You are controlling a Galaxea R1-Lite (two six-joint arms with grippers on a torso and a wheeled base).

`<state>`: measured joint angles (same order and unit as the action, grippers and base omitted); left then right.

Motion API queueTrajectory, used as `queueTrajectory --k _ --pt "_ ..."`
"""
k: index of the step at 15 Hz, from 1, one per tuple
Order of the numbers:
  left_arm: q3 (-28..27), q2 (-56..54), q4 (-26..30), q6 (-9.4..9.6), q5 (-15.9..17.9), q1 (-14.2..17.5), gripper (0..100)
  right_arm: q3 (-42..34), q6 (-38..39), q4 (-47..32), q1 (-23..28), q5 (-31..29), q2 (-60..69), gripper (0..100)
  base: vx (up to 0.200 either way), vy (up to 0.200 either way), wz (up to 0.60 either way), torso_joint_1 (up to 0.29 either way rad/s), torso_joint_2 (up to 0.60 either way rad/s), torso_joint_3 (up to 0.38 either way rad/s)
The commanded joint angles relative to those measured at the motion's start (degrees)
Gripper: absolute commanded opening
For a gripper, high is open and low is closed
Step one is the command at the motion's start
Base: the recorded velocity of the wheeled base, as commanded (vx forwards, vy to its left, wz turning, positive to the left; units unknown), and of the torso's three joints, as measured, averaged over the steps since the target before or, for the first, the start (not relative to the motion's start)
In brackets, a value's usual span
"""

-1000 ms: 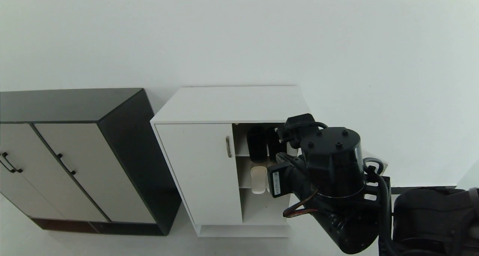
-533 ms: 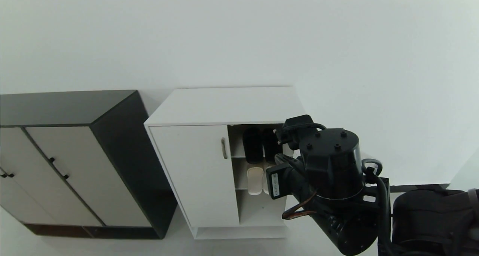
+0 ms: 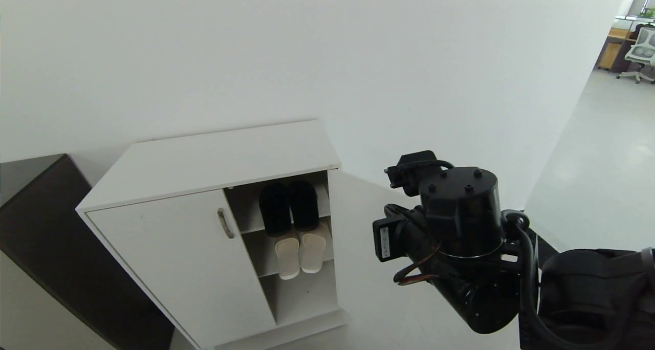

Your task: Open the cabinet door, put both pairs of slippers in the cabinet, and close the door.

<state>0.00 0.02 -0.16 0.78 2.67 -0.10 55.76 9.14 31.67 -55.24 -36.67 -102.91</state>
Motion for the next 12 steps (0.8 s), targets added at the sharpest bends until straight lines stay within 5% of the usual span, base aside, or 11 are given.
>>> queueTrajectory --k 1,5,12 --pt "0.0 0.0 0.0 0.01 0.0 0.0 0 0.5 -0.4 0.0 2.2 1.0 0.0 0 0.000 0.000 0.00 0.000 0.00 0.000" --pt "0.0 0.0 0.0 0.01 0.0 0.0 0 6.1 0.2 -2.6 7.1 1.8 -0.9 0 0.000 0.000 0.00 0.000 0.00 0.000" --pt "0.0 0.1 0.0 0.01 0.0 0.0 0 8.0 1.1 -4.2 8.1 1.9 -2.7 0 -0.200 0.000 0.00 0.003 0.00 0.001"
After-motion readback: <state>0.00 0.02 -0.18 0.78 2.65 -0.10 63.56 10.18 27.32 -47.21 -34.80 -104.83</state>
